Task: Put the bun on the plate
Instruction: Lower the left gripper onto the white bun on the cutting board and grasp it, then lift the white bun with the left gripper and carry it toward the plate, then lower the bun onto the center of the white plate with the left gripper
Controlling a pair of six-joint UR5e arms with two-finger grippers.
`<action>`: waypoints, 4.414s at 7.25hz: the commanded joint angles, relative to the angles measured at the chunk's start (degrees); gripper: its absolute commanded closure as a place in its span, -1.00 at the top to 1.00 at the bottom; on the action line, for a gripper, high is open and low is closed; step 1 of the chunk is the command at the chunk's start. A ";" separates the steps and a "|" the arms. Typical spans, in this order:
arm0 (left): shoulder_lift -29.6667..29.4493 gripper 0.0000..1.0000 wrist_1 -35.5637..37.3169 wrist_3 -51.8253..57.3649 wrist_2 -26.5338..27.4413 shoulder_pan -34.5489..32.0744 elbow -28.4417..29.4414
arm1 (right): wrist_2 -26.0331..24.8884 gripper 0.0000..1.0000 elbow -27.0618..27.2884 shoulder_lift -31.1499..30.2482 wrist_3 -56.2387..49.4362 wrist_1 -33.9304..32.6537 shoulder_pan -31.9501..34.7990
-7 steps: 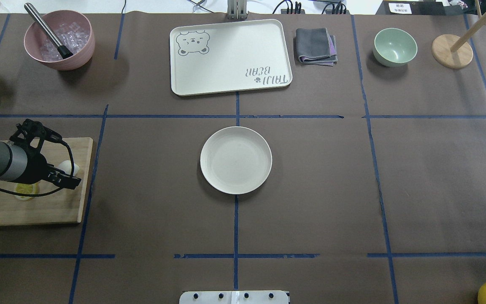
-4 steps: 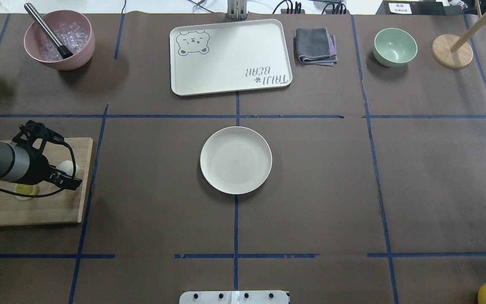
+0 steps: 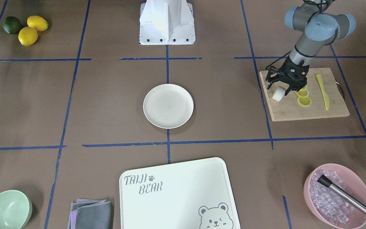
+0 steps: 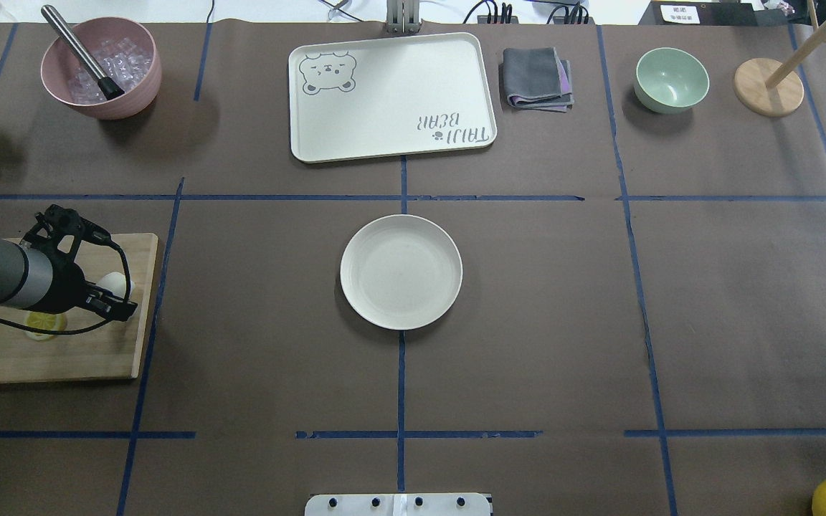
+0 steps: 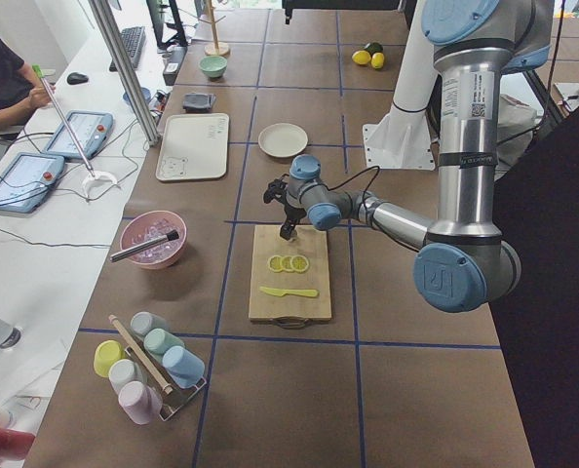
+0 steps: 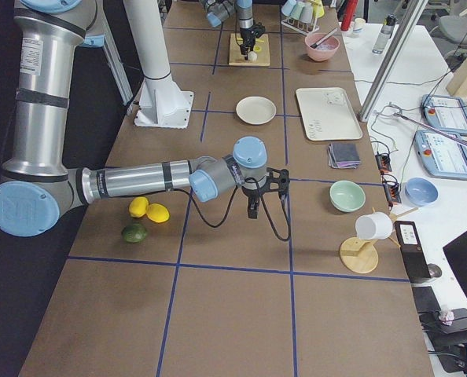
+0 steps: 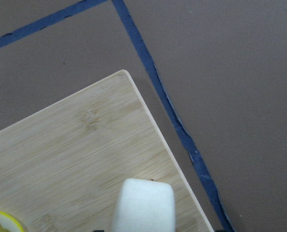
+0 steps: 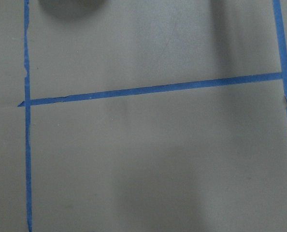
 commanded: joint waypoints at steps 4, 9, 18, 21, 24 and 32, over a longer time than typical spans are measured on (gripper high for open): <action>-0.03 0.35 0.19 0.00 0.04 -0.43 0.58 | 0.01 1.00 0.09 -0.10 0.00 0.03 0.00; -0.12 -0.47 0.10 -0.26 -0.14 -1.57 -1.25 | 0.01 1.00 0.18 -0.19 0.00 0.12 0.00; -47.24 -0.42 41.15 -43.22 12.95 15.21 5.50 | 0.36 1.00 0.44 -0.54 0.00 0.21 0.35; -54.60 -0.42 35.46 -44.12 15.33 15.57 18.83 | 0.36 1.00 0.44 -0.54 0.00 0.30 0.35; -55.93 -0.35 30.69 -44.12 16.74 15.65 25.54 | 0.36 1.00 0.44 -0.63 0.00 0.30 0.26; -55.32 0.99 30.68 -43.77 16.74 16.01 25.54 | 0.36 1.00 0.44 -0.63 0.08 0.38 0.27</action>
